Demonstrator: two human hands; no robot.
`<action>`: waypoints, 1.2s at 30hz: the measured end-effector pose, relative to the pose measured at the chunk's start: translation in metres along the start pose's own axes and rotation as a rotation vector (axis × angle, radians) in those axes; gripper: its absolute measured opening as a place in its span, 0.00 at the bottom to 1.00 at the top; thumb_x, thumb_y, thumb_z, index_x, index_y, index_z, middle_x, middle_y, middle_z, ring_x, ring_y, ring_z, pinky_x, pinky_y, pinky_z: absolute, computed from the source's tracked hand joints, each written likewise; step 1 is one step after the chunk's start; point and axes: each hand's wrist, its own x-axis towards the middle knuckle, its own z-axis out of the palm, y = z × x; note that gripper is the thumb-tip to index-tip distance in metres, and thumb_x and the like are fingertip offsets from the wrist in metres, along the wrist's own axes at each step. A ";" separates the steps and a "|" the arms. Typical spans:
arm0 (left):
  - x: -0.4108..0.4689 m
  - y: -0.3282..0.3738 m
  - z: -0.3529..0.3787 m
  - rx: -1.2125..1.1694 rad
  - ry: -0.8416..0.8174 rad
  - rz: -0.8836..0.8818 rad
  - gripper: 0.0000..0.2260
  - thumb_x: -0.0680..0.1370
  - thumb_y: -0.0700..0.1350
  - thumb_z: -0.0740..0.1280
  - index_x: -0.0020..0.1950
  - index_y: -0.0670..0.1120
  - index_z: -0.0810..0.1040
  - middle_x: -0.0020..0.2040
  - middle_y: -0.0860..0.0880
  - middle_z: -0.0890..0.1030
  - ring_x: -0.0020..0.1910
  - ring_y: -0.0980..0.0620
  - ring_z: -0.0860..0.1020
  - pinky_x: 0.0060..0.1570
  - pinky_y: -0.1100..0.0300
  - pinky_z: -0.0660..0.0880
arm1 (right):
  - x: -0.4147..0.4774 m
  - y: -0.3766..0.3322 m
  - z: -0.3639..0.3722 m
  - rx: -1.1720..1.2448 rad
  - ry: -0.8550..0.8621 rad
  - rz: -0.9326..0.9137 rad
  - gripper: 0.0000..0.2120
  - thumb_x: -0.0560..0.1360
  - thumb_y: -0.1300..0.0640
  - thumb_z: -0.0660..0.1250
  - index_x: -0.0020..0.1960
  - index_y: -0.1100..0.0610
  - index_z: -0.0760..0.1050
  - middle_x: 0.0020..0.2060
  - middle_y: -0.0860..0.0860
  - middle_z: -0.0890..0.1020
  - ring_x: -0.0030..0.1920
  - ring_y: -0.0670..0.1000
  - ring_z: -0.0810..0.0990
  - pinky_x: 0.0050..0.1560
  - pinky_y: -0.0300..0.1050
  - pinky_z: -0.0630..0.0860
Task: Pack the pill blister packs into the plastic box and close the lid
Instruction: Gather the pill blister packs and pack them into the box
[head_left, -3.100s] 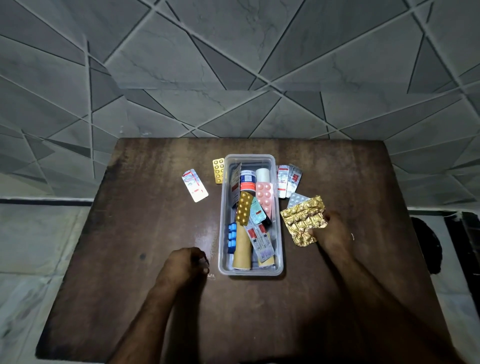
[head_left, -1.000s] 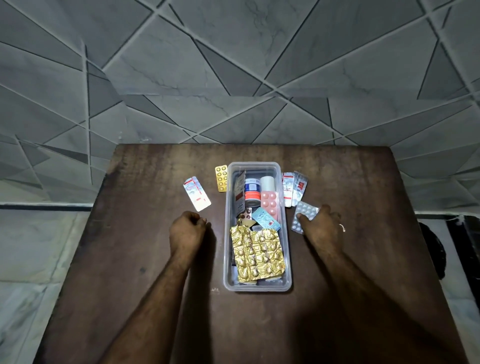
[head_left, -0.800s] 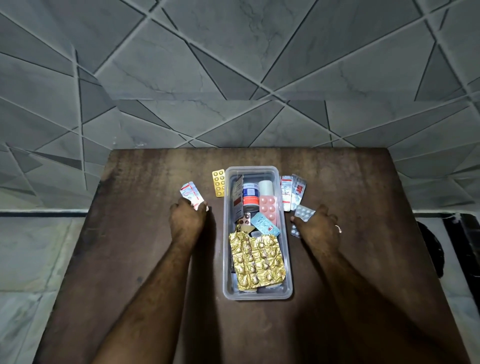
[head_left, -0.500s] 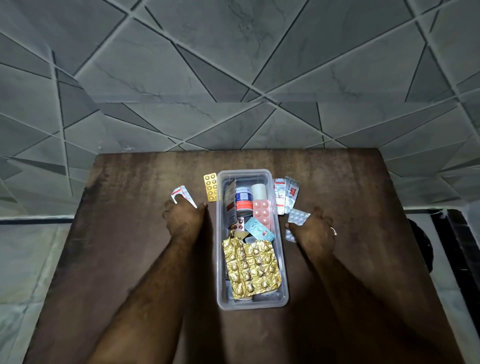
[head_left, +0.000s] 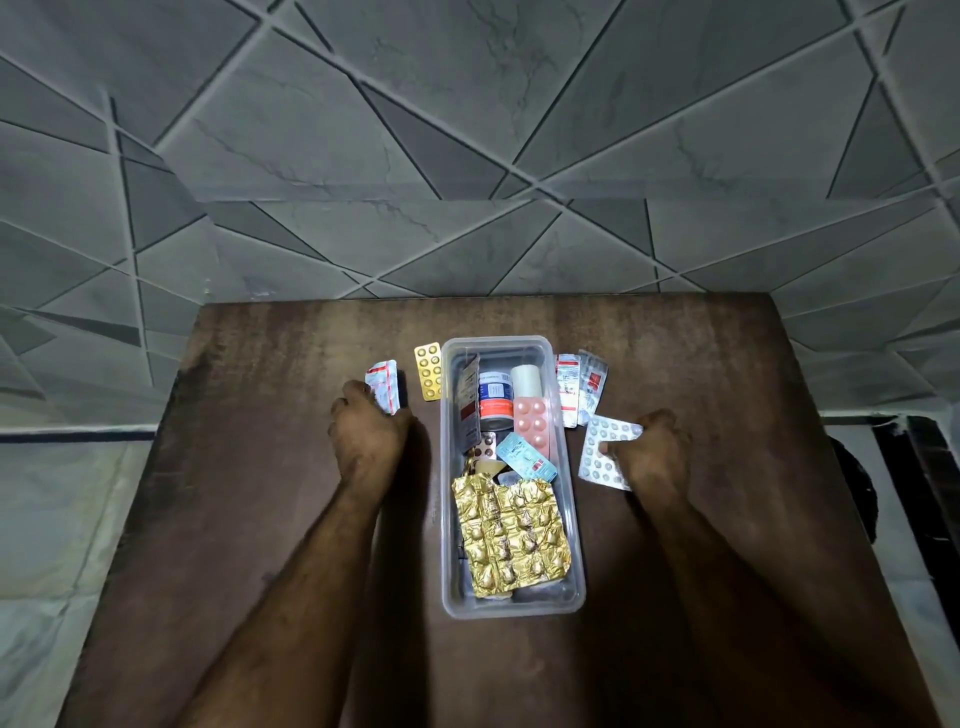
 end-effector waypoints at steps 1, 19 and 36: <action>-0.003 0.002 -0.004 -0.035 0.004 0.022 0.26 0.67 0.48 0.75 0.61 0.42 0.73 0.57 0.38 0.80 0.55 0.37 0.79 0.55 0.46 0.78 | 0.003 0.002 -0.001 0.031 0.000 -0.015 0.26 0.65 0.60 0.78 0.59 0.61 0.71 0.55 0.61 0.79 0.49 0.59 0.80 0.36 0.40 0.69; -0.087 0.038 -0.020 -0.075 -0.085 0.309 0.22 0.67 0.49 0.77 0.57 0.44 0.78 0.53 0.43 0.82 0.52 0.45 0.79 0.49 0.54 0.77 | -0.012 -0.049 -0.039 0.635 -0.119 -0.163 0.10 0.72 0.66 0.71 0.50 0.56 0.78 0.45 0.57 0.85 0.44 0.56 0.85 0.44 0.54 0.82; -0.119 0.038 0.013 0.334 -0.131 0.412 0.25 0.74 0.56 0.68 0.66 0.44 0.71 0.62 0.42 0.76 0.59 0.42 0.72 0.55 0.51 0.71 | -0.056 -0.083 0.001 0.386 -0.220 -0.308 0.10 0.73 0.62 0.72 0.51 0.54 0.77 0.38 0.48 0.80 0.40 0.47 0.80 0.37 0.39 0.77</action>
